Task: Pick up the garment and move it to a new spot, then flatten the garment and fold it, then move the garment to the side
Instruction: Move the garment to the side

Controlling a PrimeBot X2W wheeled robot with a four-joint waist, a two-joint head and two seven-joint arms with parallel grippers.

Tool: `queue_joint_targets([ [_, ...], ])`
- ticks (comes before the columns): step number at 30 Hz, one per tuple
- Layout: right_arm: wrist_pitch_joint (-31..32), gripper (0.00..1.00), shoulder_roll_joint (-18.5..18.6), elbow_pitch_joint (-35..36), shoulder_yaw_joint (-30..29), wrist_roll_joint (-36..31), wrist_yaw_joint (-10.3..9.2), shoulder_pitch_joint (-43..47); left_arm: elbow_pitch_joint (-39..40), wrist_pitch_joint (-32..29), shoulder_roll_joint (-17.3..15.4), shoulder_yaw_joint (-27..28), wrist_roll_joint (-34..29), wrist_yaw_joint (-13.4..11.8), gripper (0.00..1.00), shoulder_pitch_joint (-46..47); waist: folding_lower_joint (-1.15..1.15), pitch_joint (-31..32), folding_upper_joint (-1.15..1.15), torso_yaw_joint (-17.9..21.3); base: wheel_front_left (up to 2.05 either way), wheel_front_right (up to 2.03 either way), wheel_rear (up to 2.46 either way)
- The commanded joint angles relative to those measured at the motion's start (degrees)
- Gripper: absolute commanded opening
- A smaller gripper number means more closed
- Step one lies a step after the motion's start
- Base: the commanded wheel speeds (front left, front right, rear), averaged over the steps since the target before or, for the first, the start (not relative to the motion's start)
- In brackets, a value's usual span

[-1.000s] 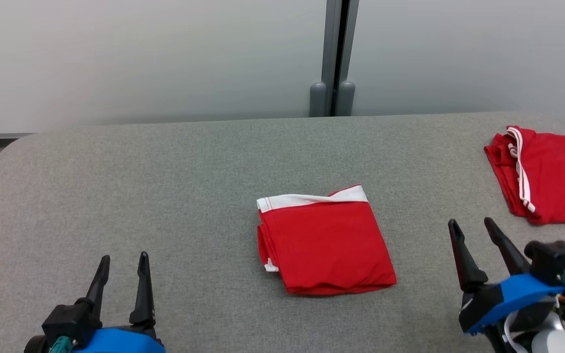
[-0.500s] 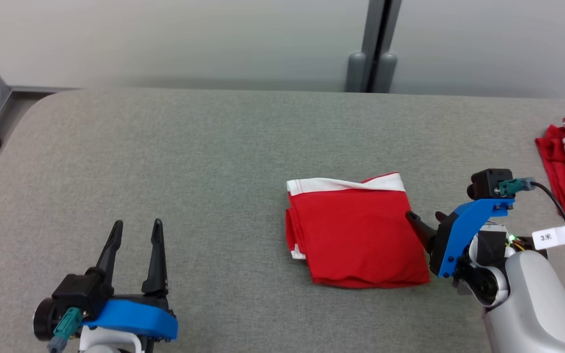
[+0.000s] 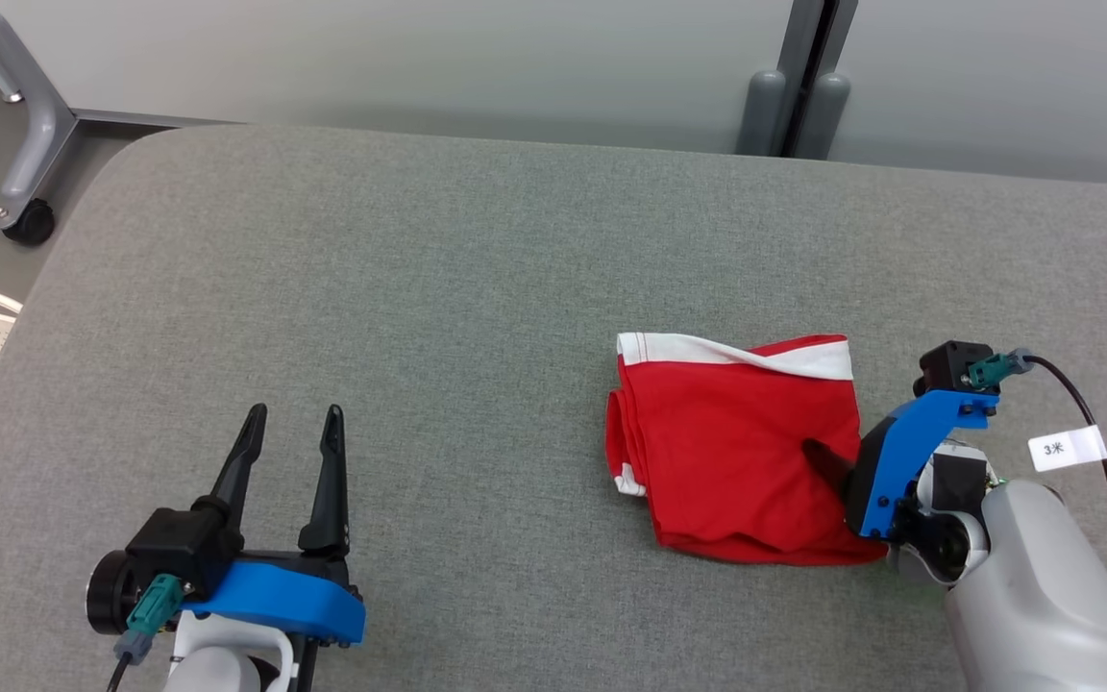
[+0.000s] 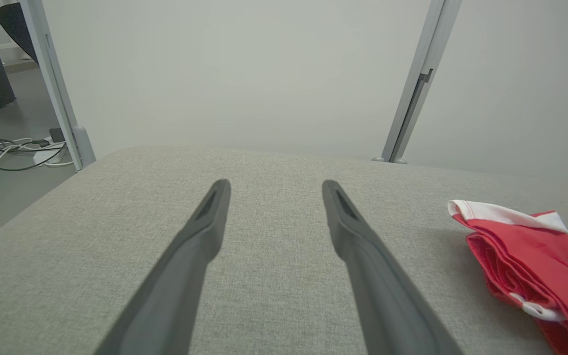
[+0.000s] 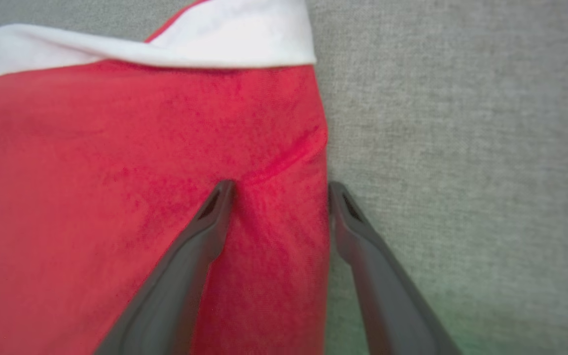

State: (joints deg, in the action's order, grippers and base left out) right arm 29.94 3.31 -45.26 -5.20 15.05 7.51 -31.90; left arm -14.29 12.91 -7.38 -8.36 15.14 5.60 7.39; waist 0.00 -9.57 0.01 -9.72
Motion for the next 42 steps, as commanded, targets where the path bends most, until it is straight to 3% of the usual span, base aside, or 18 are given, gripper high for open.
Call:
queue_joint_targets([
  [1,1.5,1.00,-0.3,-2.7,0.5,0.8,-0.03,0.8,-0.6,0.4,-0.2,-0.3,0.3,0.2,1.00,1.0,0.00,0.0,-0.01,0.0,0.00,0.00,0.00],
  [2,1.7,1.00,-0.5,-3.2,1.5,1.3,-0.02,0.7,-0.9,0.6,-0.2,-0.4,0.3,0.3,1.00,1.1,0.00,0.1,-0.01,0.0,0.00,0.00,0.00],
  [3,1.7,0.35,-0.6,-3.4,2.2,2.3,-0.01,0.5,-1.2,0.8,-0.2,-0.4,0.4,0.3,1.00,1.2,0.00,0.1,-0.01,0.0,0.00,0.00,0.00],
  [4,1.7,0.35,-0.6,-3.4,2.2,2.3,-0.01,0.5,-1.2,0.8,-0.2,-0.4,0.4,0.3,1.00,1.2,0.00,0.1,-0.01,0.0,0.00,0.00,0.00],
  [6,0.6,0.00,-0.4,-2.8,4.9,2.4,0.00,-0.2,-1.8,1.0,-0.2,-0.4,0.5,0.3,1.00,1.4,0.00,0.0,-0.01,0.2,0.00,0.00,0.00],
  [13,-2.9,0.00,8.6,4.3,17.5,2.2,-0.02,-6.3,-3.2,1.8,-0.5,-0.3,1.3,0.6,1.00,1.8,0.00,0.1,-0.01,1.9,0.00,0.00,0.00],
  [19,-2.7,0.00,16.8,9.9,23.5,3.6,-0.01,-11.9,-3.6,2.1,-0.5,-0.2,1.7,1.0,1.00,2.7,0.00,-0.9,-0.01,4.4,0.00,0.00,0.00],
  [31,-4.6,0.00,26.3,11.2,27.7,5.6,-0.02,-21.5,0.7,2.3,0.0,-1.1,0.6,1.5,1.00,6.6,0.00,-8.0,-0.01,10.7,0.00,0.00,0.00],
  [42,-12.7,0.00,33.2,8.2,23.3,4.5,-0.02,-25.0,5.5,2.3,-2.1,-2.6,-1.3,1.8,1.00,11.2,0.00,-16.1,-0.01,16.7,0.00,0.00,0.00],
])
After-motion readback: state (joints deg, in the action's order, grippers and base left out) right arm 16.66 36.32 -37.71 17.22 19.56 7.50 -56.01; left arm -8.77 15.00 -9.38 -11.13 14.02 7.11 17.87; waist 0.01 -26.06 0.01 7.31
